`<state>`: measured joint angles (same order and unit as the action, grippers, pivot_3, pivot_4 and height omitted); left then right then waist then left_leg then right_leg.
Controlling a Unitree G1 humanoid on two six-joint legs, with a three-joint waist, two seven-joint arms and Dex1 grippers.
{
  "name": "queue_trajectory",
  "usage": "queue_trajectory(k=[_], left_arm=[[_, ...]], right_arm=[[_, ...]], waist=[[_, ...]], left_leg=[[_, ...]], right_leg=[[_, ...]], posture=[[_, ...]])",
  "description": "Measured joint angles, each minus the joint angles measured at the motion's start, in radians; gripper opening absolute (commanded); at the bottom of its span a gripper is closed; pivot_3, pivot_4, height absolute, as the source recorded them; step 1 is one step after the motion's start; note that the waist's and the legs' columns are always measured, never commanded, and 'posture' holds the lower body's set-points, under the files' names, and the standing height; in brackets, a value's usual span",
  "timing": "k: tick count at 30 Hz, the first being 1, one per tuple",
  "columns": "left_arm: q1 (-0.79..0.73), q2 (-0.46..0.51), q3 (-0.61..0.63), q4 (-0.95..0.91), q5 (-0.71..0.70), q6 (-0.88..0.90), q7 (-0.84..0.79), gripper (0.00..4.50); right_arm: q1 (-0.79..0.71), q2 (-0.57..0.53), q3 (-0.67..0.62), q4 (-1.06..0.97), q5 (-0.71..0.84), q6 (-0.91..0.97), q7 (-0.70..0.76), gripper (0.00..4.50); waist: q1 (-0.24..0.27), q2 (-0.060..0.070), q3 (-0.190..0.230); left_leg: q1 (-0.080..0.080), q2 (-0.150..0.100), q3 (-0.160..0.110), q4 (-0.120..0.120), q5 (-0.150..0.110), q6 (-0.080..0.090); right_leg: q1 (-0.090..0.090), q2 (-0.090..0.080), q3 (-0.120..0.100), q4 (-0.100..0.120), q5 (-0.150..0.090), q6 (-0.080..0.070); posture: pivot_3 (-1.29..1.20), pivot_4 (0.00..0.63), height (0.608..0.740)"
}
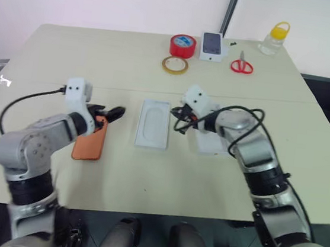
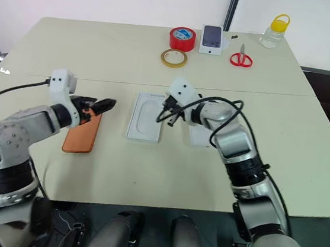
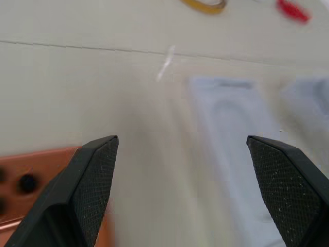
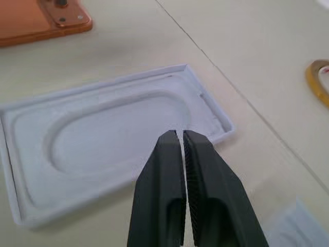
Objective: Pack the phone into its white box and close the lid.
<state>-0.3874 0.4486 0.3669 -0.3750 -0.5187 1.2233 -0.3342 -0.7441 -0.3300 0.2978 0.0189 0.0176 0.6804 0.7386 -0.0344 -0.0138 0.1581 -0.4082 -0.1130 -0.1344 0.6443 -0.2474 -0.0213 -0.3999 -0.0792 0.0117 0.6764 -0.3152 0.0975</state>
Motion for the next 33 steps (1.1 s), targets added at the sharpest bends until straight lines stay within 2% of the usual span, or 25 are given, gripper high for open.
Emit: queue_trajectory(k=[5, 11, 17, 19, 20, 25, 33], left_arm=[[0.107, 0.141, -0.069, 0.065, 0.077, -0.224, -0.107, 4.22], [0.206, 0.185, -0.068, 0.079, 0.094, -0.339, -0.165, 4.22], [0.256, 0.199, -0.03, 0.08, 0.092, -0.354, -0.156, 4.22], [0.253, 0.179, 0.014, 0.087, 0.076, -0.319, -0.124, 4.22], [0.241, 0.157, 0.05, 0.098, 0.056, -0.281, -0.1, 4.36], [0.16, 0.084, 0.192, 0.172, -0.024, -0.056, 0.016, 4.36], [0.052, -0.003, 0.254, 0.157, -0.085, 0.2, 0.085, 4.36]], right_arm=[[-0.041, 0.098, 0.103, 0.104, -0.043, 0.01, -0.045, 0.03], [-0.045, 0.11, 0.173, 0.206, -0.098, -0.01, -0.054, 0.03], [-0.055, 0.103, 0.2, 0.209, -0.134, -0.057, -0.04, 0.03], [-0.055, 0.11, 0.184, 0.205, -0.13, -0.086, -0.045, 0.03], [-0.055, 0.114, 0.175, 0.188, -0.124, -0.093, -0.042, 0.0], [-0.057, 0.166, 0.174, 0.062, -0.109, -0.072, -0.024, 0.0], [-0.057, 0.26, 0.33, 0.075, -0.15, 0.03, -0.023, 0.0]], waist=[[0.007, 0.0, 0.0], [0.016, 0.0, 0.0], [0.012, 0.0, 0.0], [0.012, 0.0, 0.0], [0.013, 0.0, 0.0], [0.007, 0.0, 0.0], [0.0, 0.0, -0.001]], left_leg=[[0.0, 0.0, 0.0, 0.0, 0.0, 0.0], [-0.001, 0.0, 0.001, -0.001, 0.0, 0.0], [-0.001, 0.0, 0.001, -0.001, 0.0, 0.0], [-0.001, 0.0, 0.002, -0.001, 0.0, 0.0], [-0.001, 0.0, 0.002, -0.001, 0.0, 0.0], [-0.001, 0.0, 0.002, 0.0, 0.0, 0.0], [0.0, 0.0, 0.002, 0.001, 0.0, 0.0]], right_leg=[[-0.005, 0.0, 0.0, 0.0, 0.0, 0.0], [-0.006, 0.0, 0.001, 0.0, 0.0, 0.0], [-0.006, 0.0, 0.002, 0.002, 0.0, 0.0], [-0.006, 0.0, 0.003, 0.003, 0.0, 0.0], [-0.006, 0.0, 0.003, 0.003, 0.0, 0.0], [-0.007, 0.001, 0.003, 0.005, 0.0, 0.0], [-0.008, 0.0, 0.003, 0.006, 0.0, 0.0]], posture=[[0.0, 0.15, 0.74], [0.0, 0.15, 0.74], [0.0, 0.15, 0.74], [0.0, 0.15, 0.74], [0.0, 0.15, 0.74], [0.0, 0.15, 0.74], [0.0, 0.15, 0.74]])
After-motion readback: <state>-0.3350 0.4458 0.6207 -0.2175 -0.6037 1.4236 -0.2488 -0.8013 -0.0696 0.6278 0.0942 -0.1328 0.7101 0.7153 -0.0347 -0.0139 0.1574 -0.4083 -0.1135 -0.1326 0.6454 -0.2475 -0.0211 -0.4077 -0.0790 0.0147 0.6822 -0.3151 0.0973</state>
